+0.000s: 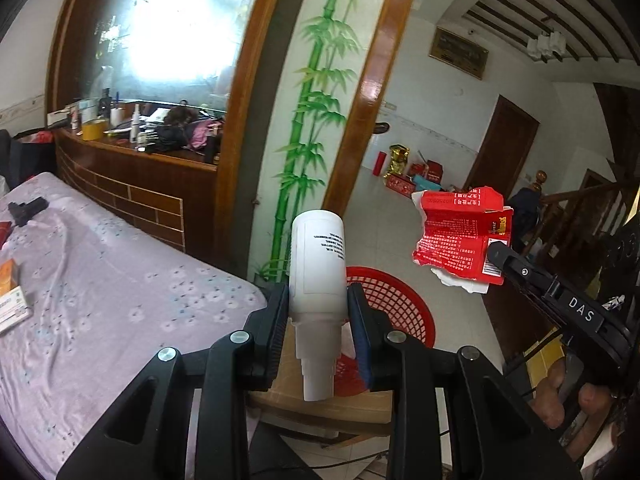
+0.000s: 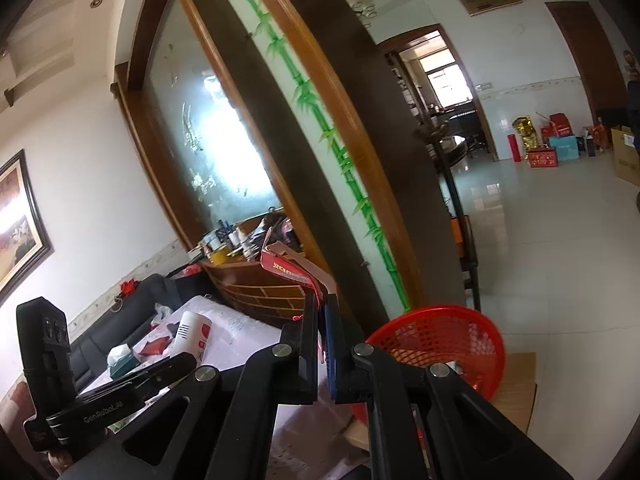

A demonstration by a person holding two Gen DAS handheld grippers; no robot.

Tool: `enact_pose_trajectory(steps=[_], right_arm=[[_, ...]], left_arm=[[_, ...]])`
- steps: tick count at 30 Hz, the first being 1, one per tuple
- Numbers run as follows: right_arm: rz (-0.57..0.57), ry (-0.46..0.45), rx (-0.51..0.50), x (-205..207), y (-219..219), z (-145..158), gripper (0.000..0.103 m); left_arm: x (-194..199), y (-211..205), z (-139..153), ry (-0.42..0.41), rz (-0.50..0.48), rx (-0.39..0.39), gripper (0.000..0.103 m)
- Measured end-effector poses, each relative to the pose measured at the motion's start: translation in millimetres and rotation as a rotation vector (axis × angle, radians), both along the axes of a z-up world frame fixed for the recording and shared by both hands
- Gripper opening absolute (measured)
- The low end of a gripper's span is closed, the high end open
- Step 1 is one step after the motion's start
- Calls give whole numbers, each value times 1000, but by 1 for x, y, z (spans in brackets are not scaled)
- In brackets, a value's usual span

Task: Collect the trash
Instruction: 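Carry the white bottle and red box to the red basket and release both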

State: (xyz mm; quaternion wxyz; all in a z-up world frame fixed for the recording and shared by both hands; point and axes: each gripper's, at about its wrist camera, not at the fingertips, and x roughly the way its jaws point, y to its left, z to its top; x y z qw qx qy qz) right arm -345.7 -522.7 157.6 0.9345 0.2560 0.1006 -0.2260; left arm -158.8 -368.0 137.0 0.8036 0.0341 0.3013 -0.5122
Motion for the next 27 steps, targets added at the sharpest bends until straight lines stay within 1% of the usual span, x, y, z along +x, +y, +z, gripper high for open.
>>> enact_pose_trajectory(steps=[6,13,18,23,27], right_arm=[[-39,4,19,-11,-18,-5,3],[-79,23,66,-22,-38,-23,3],[-94,36,91,-26,-47,-31,3],[-107,55,89,-29,-51,-31,3],[-113,74,94,-26,-56,-36,3]], left_arm=[[-9,-28,-8,-2,-58,12,29],[-7,-62,-28,44,-107,49,29],[-7,-76,-38,56,-123,65,29],[-6,-91,-47,61,-142,86,29],[-4,-104,-62,79,-159,109,29]])
